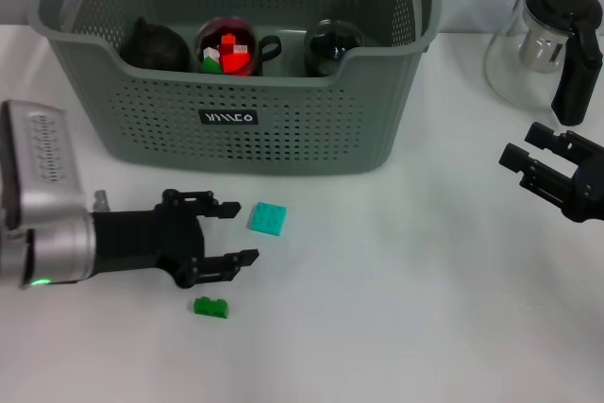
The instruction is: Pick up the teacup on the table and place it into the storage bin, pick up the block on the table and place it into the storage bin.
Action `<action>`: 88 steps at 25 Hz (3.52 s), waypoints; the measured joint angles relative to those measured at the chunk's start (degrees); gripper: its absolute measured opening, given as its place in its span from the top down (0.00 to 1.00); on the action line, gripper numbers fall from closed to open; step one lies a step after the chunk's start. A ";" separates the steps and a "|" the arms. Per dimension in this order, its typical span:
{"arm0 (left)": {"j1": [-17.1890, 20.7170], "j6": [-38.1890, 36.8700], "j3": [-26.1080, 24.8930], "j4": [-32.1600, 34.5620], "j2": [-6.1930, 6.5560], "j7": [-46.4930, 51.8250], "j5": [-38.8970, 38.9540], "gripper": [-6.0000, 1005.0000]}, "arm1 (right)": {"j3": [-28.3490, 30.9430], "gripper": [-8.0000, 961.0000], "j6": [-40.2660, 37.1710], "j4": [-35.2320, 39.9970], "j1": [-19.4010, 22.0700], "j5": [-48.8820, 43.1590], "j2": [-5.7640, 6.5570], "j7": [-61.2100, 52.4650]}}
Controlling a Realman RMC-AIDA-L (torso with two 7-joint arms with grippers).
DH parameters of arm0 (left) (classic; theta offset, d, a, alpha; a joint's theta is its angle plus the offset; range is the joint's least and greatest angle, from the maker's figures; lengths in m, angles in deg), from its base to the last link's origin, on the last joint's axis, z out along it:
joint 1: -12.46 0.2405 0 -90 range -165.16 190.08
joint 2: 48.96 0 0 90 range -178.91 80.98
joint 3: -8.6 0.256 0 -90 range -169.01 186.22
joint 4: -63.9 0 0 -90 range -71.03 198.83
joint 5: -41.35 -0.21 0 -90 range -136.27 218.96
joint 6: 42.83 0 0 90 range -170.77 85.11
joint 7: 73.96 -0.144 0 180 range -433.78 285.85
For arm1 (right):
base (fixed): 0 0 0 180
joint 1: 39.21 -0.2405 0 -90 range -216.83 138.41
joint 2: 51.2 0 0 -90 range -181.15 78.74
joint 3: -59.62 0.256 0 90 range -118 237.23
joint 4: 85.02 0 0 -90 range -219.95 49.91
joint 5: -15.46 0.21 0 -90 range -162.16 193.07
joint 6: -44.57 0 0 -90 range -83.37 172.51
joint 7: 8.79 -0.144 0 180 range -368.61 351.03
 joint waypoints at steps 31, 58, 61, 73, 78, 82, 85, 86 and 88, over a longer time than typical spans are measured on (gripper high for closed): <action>6.24 -0.22 -0.03 -0.59 -0.18 -10.21 -4.14 0.54 | 0.00 0.33 0.84 -0.04 -0.06 -0.28 0.12 -0.01; 4.93 -0.34 0.11 4.66 0.25 5.05 -5.72 0.86 | 0.00 0.33 0.88 0.02 -0.32 -0.28 0.12 -0.01; 4.79 -0.73 -0.14 5.11 0.28 5.81 -5.89 0.86 | 0.00 0.33 0.88 0.02 -0.36 -0.28 0.12 -0.01; -0.01 -19.43 -11.06 4.38 3.52 4.21 1.37 0.86 | 0.00 0.33 0.89 0.01 -0.77 -0.18 0.09 0.30; -3.67 -23.31 -14.39 4.01 4.69 7.31 7.26 0.87 | 0.00 0.33 0.88 0.01 -0.91 -0.22 -0.09 0.49; -6.86 -20.07 -15.30 3.54 4.79 12.37 13.59 0.87 | 0.00 0.33 0.87 0.01 -1.12 -0.19 -0.26 0.52; -9.47 -15.65 -15.20 3.17 4.81 15.15 15.34 0.87 | 0.00 0.33 0.89 0.01 -1.36 -0.14 -0.33 0.58; -12.18 -10.18 -14.92 3.13 4.66 17.83 15.70 0.88 | 0.00 0.33 0.89 0.01 -1.48 -0.12 -0.38 0.59; -13.21 -7.51 -14.37 3.11 4.60 19.25 15.56 0.88 | 0.00 0.33 0.91 0.01 -1.70 -0.07 -0.48 0.59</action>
